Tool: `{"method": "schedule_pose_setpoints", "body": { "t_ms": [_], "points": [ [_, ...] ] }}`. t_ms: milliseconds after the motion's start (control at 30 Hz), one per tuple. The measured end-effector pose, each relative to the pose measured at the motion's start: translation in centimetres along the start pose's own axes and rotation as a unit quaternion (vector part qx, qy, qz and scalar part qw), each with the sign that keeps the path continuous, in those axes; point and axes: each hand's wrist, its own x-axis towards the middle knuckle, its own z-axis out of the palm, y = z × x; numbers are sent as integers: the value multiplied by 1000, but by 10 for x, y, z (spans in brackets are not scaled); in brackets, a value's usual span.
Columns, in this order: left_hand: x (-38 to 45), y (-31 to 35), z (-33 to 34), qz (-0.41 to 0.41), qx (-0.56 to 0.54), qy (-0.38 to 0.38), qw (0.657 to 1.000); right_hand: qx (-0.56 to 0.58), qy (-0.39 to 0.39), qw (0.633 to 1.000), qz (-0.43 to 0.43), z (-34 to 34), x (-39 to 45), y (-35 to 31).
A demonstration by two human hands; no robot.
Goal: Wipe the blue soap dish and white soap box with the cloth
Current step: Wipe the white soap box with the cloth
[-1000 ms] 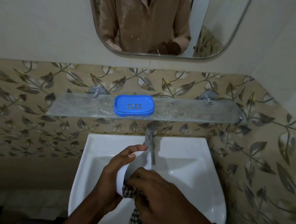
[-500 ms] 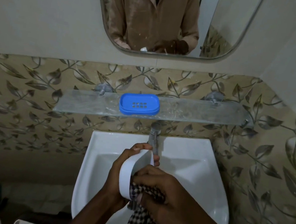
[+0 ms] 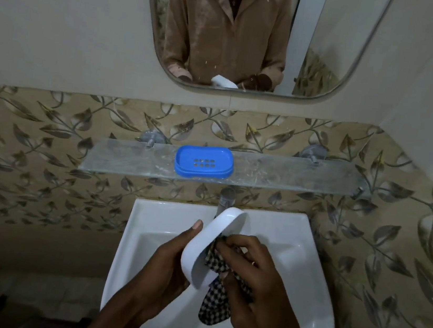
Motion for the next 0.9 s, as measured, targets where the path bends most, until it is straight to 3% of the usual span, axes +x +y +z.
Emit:
{"method": "schedule_pose_setpoints", "body": {
  "t_ms": [67,133,300,433,600,733,800,900],
  "points": [
    [0,-6,7,42,-2,-4,999,-37,-11,999,-9,3,-2,0],
    [1,-11,11,18,-14,-7,1000,-26,-12,1000,4,4,-3,2],
    [-1,1,11,145,174,73,971,69,121,987,74,-16,-2,15],
    [0,0,20,147,276,93,945,-11,90,995,27,-18,2,8],
    [4,8,30,54,108,121,985,-143,26,988,-50,-6,-5,-10],
    [-7,9,22,-62,17,111,992,-204,-45,967,-148,7,-17,-25],
    [-8,9,20,-67,-16,98,993,-218,-51,958,-180,4,-14,-22],
    [-4,5,21,-53,-13,114,992,-229,-41,962,-141,-12,2,-7]
  ]
}}
